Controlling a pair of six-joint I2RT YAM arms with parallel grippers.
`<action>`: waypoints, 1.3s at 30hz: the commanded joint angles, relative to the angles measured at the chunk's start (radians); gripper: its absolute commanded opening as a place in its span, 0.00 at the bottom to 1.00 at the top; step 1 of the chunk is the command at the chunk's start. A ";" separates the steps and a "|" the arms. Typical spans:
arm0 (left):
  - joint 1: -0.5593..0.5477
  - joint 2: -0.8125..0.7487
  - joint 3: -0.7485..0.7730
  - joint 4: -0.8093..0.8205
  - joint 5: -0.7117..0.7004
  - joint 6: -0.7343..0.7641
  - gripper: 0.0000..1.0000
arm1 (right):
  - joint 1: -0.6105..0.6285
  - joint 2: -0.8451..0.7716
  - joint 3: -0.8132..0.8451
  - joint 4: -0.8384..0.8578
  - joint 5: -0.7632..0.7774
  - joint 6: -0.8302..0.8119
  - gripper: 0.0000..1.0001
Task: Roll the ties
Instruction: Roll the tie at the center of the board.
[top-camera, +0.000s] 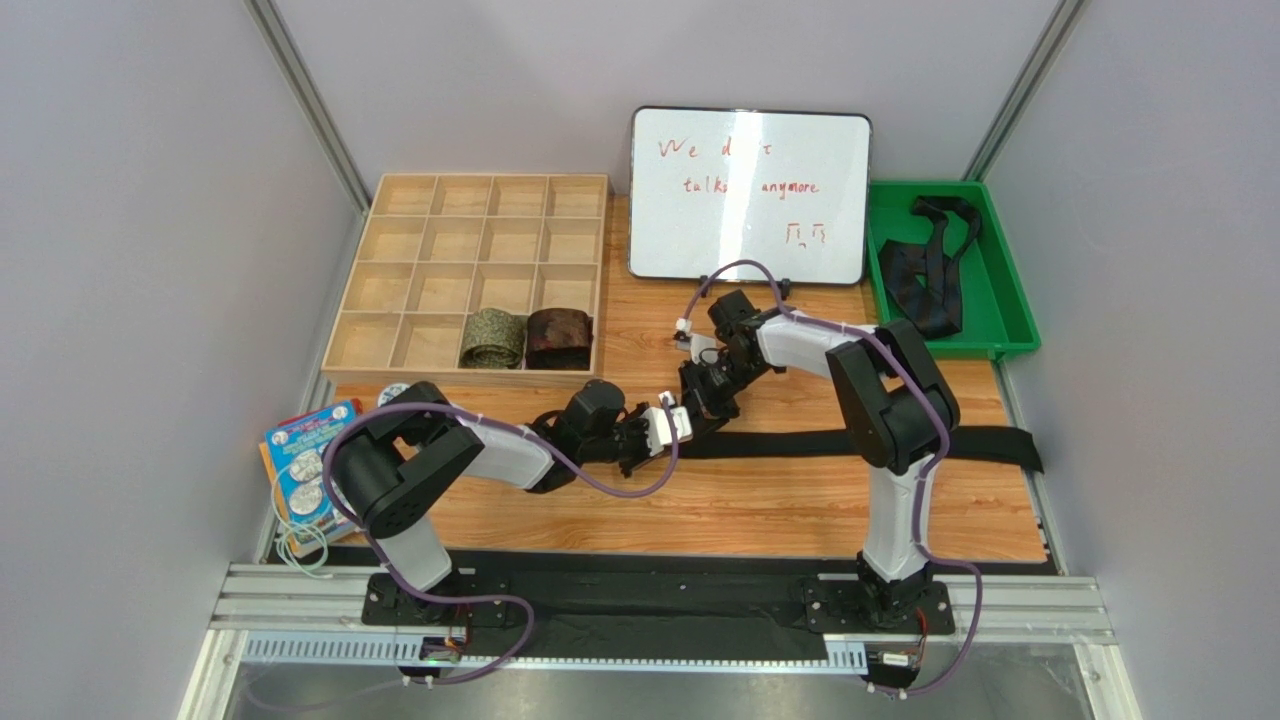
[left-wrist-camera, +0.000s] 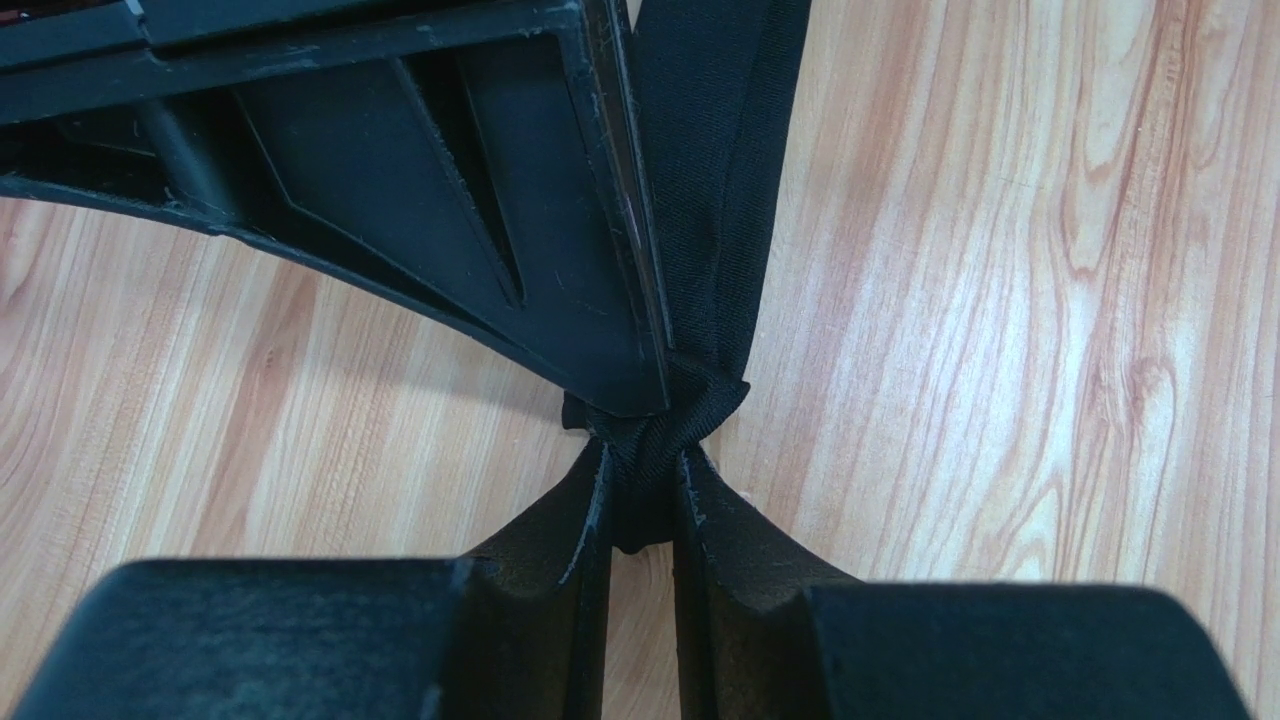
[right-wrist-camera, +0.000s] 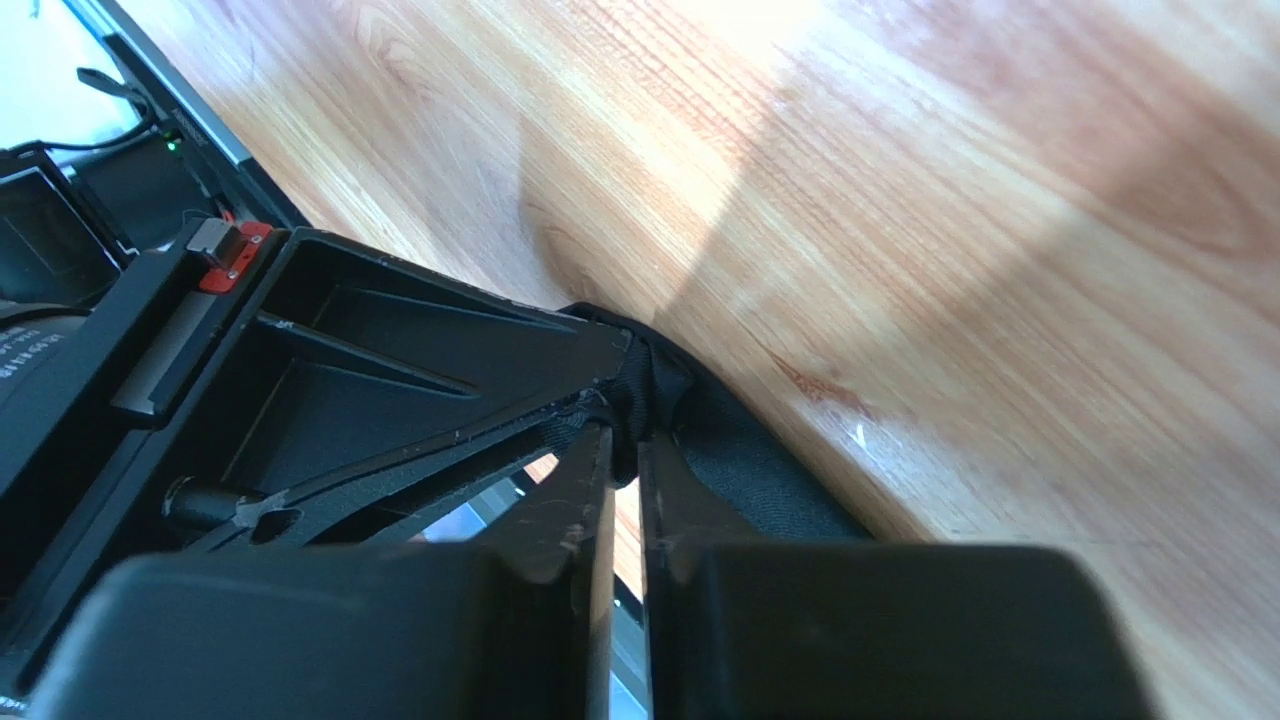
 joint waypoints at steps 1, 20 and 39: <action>-0.005 -0.011 -0.003 -0.065 -0.022 -0.010 0.28 | 0.003 0.035 0.011 0.032 0.019 -0.036 0.00; 0.038 0.064 -0.159 0.478 0.074 -0.248 0.78 | -0.113 0.207 -0.011 0.047 -0.193 -0.139 0.00; -0.026 0.055 -0.040 0.120 -0.061 -0.070 0.07 | -0.118 0.029 0.042 -0.003 -0.070 -0.099 0.27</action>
